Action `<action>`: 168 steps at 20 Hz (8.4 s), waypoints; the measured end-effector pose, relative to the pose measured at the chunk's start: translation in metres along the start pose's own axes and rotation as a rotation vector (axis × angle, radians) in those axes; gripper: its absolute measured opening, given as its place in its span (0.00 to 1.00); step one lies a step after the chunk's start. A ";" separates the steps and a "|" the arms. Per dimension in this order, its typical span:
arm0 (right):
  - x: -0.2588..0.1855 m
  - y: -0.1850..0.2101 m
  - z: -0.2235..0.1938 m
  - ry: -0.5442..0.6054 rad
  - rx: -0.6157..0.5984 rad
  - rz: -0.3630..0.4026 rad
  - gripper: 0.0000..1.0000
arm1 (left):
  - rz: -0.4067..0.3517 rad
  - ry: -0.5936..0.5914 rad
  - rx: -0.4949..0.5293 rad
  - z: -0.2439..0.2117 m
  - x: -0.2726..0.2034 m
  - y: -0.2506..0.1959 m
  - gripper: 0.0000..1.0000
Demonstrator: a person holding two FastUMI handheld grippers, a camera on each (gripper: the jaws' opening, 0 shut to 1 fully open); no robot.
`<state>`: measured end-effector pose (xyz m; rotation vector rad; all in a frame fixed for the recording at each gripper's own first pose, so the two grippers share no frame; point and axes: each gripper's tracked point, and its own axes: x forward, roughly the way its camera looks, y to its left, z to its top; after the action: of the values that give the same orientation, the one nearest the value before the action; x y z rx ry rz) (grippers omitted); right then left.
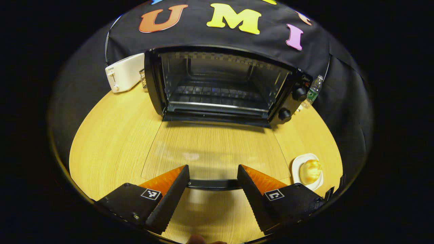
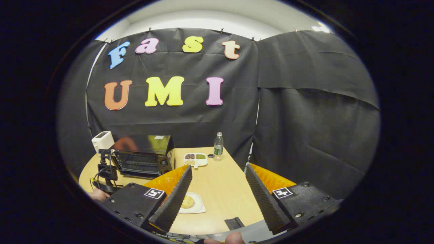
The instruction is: Open the electric oven with the left hand, put the food in, and close the electric oven.
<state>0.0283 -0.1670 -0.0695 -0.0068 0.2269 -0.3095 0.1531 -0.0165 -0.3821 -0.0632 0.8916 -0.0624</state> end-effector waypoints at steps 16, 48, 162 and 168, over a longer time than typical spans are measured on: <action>-0.050 0.021 -0.039 0.055 0.010 0.058 0.99 | -0.036 -0.206 0.038 -0.007 -0.086 0.020 0.93; 0.168 0.127 -0.279 0.488 0.006 0.248 0.98 | 0.215 -0.537 -0.118 0.078 -0.287 0.041 0.93; -0.027 0.014 -0.125 0.243 0.117 -0.102 0.97 | -0.069 -0.007 0.029 -0.064 -0.022 -0.025 0.94; -0.032 -0.012 -0.135 0.257 0.176 -0.182 0.97 | -0.032 0.041 0.031 -0.066 -0.006 -0.016 1.00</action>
<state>-0.0350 -0.1648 -0.1936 0.1880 0.4546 -0.5113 0.0980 -0.0342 -0.4175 -0.0474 0.9302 -0.1076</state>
